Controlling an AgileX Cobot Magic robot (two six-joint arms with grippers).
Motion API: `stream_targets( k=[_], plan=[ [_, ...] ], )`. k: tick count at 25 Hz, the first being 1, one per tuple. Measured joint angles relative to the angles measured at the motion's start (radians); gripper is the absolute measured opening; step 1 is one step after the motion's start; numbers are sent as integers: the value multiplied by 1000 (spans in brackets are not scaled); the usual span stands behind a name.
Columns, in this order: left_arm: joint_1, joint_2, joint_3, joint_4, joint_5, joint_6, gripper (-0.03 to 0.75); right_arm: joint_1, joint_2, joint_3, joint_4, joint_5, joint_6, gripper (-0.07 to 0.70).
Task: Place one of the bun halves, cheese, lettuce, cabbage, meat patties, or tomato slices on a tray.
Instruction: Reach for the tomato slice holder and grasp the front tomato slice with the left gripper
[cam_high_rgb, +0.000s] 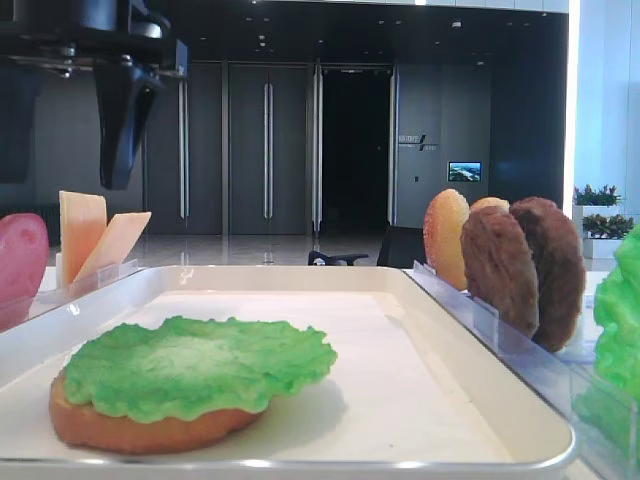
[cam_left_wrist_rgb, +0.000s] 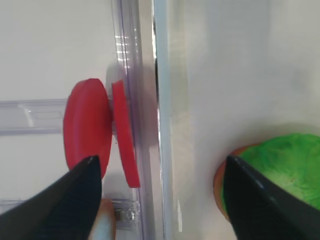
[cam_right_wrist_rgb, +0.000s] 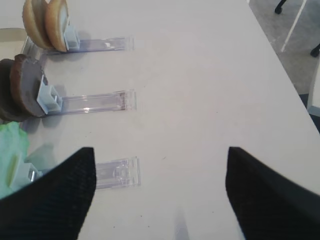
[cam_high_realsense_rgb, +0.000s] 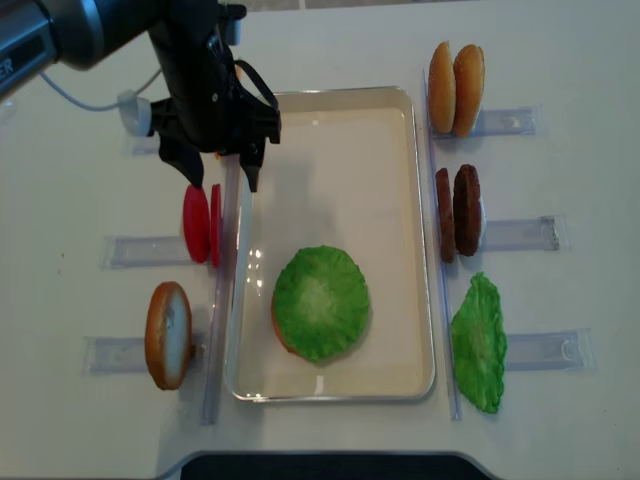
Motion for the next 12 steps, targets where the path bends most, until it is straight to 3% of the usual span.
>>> stream_targets(
  k=[12],
  plan=[
    [-14, 53, 0, 27, 0, 0, 576, 0, 0, 0, 0, 0, 0, 540]
  ],
)
